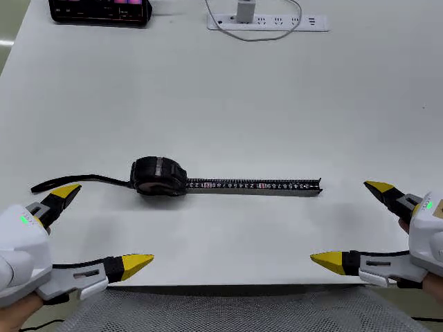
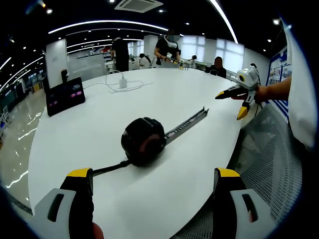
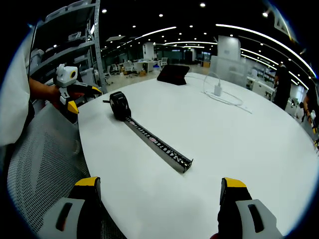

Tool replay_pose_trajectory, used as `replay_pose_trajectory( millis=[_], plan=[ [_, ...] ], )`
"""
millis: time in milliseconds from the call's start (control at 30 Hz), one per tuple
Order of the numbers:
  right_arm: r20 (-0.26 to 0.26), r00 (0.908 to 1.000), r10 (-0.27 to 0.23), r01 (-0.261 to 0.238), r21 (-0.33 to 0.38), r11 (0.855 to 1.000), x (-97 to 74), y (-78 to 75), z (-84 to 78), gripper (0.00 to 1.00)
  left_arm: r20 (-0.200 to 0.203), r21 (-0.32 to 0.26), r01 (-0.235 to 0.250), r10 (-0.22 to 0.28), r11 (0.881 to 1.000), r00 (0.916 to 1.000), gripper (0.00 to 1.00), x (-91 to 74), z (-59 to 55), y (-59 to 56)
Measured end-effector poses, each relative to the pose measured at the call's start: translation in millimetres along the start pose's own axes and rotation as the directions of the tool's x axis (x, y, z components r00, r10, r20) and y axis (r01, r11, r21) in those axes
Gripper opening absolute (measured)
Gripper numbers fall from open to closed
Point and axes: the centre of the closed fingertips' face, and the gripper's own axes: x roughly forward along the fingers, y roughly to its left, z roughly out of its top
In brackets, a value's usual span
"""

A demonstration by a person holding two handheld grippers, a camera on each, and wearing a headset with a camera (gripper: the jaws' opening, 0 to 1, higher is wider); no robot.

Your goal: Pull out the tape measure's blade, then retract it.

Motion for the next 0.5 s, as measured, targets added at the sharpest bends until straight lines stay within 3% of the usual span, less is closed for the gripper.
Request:
replay_pose_trajectory(
  millis=[500],
  plan=[
    [0.004, 1.0000, 0.000, 0.000, 0.009, 1.000, -3.2, 1.8, -1.7, 0.99, 0.006, -0.001, -0.002, 0.002, 1.000, 1.0000, 0.98, -1.1, 4.3, 2.0]
  ],
)
